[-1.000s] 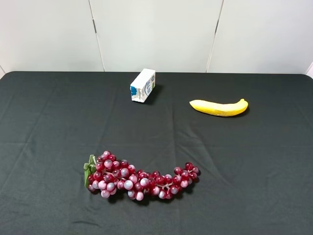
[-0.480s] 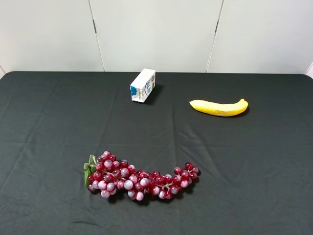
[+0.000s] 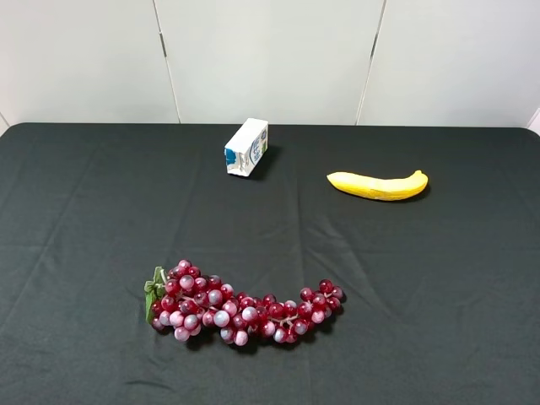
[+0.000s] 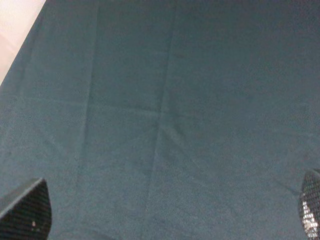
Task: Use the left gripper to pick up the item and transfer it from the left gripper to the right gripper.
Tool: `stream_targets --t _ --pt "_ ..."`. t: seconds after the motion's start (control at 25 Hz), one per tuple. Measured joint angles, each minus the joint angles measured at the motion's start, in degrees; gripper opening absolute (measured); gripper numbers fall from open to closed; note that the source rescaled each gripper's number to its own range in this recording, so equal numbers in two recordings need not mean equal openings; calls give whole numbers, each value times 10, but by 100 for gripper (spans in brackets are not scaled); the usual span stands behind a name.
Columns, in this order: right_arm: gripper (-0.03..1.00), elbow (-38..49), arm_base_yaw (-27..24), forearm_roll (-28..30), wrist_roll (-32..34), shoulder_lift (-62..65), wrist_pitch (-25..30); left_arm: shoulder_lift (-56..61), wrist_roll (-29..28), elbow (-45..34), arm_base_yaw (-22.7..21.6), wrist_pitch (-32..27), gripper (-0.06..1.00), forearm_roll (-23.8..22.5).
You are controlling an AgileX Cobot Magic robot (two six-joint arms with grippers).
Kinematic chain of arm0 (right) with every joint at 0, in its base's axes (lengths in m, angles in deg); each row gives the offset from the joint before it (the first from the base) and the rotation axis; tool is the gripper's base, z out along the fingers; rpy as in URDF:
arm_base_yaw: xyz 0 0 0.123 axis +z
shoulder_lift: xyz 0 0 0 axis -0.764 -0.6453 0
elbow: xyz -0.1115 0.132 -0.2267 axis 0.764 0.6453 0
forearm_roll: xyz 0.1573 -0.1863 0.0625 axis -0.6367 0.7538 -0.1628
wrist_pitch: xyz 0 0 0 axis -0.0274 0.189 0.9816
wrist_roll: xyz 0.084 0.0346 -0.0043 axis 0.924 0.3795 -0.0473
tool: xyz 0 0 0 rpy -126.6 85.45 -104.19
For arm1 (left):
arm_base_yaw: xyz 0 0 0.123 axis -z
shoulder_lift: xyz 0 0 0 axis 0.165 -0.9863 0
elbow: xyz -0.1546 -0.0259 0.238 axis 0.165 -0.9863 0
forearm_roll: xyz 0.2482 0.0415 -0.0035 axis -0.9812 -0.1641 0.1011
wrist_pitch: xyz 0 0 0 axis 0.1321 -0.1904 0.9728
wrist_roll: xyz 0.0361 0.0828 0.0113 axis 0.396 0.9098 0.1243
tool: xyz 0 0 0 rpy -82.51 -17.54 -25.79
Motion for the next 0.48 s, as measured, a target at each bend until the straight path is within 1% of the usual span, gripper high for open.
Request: stream_targets --t 0.48 --pt "100 0 0 0 0 0 0 0 0 0 0 0 100 0"
